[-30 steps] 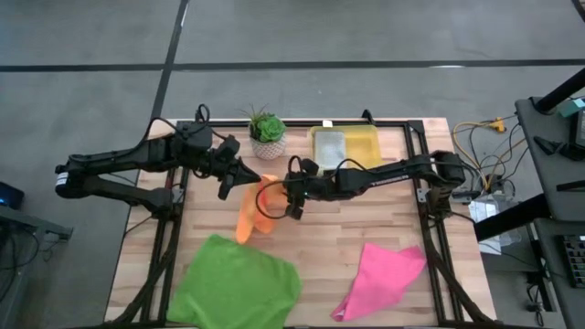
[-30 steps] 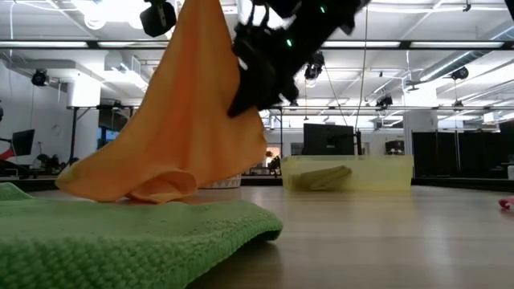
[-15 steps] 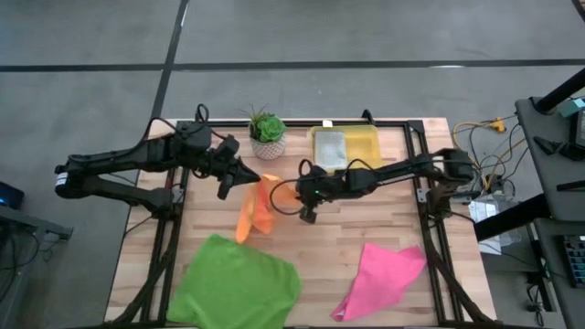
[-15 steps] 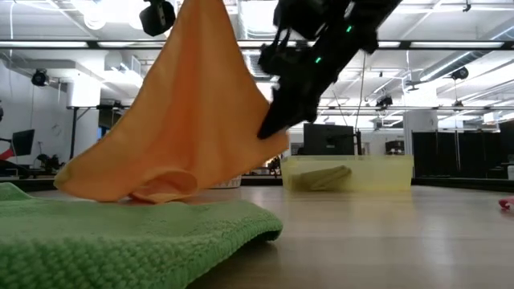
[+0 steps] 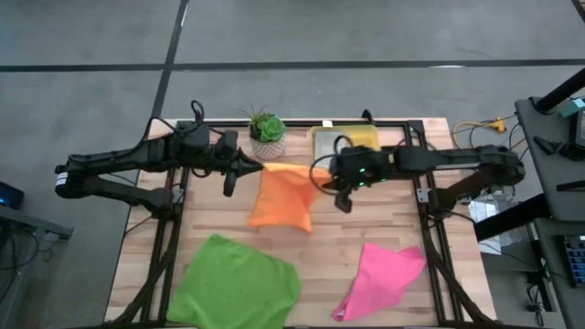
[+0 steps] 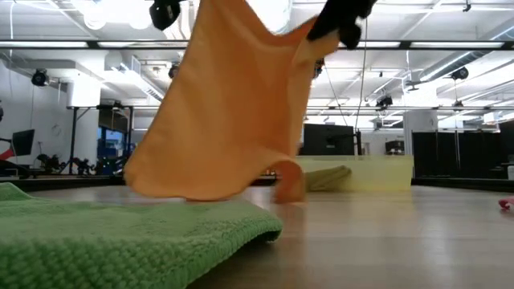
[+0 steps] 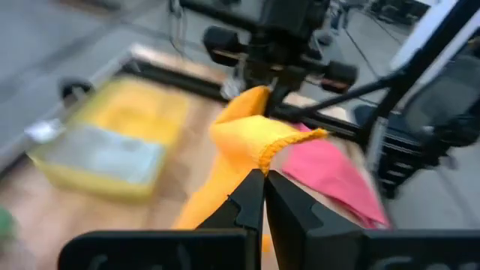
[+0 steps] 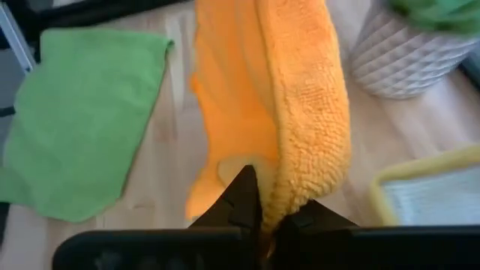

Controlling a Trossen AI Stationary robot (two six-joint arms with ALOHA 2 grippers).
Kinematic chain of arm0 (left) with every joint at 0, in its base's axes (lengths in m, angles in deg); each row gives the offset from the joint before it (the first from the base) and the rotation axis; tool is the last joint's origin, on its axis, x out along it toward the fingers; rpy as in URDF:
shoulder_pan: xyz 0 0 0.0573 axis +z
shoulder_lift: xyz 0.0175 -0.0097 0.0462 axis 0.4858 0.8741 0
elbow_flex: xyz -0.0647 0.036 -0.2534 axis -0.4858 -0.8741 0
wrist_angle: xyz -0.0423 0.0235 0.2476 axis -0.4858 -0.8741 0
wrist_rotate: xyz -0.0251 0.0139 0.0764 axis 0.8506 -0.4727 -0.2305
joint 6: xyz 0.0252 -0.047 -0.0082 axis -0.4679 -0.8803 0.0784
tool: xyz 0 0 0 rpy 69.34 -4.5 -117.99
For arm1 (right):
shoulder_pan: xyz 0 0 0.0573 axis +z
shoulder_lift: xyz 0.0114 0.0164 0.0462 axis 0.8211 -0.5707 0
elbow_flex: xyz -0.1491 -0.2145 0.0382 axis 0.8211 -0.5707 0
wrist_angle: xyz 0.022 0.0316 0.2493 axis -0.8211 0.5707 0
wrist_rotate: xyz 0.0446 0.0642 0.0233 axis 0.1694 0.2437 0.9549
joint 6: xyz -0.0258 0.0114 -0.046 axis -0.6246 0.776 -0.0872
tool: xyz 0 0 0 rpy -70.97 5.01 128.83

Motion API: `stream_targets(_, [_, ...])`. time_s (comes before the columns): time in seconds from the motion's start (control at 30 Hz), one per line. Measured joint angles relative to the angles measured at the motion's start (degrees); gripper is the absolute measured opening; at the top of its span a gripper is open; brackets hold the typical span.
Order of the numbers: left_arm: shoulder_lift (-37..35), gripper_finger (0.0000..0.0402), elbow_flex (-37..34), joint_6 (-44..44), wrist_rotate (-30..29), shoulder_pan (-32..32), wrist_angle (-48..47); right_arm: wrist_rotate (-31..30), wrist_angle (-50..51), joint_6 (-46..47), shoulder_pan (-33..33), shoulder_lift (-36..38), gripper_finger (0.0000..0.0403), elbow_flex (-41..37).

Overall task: Fold microfiber towels
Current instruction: Fold the orange microfiber cloth

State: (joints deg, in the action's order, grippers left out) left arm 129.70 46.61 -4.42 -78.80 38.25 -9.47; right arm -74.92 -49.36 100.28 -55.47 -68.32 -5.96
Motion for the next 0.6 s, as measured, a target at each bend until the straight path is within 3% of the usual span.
stream_targets(0.3, [0.09, 0.0000, 0.00, 22.87, -19.30, 0.00, 13.20, -12.22, 18.57, -7.65, -2.10, 3.16, 0.0009, 12.38])
stream_targets(0.6, [0.50, 0.0000, 0.00, 34.90, -23.12, 0.06, 24.97, -32.52, 24.29, -17.79, -1.88, -0.30, 0.0009, 29.44])
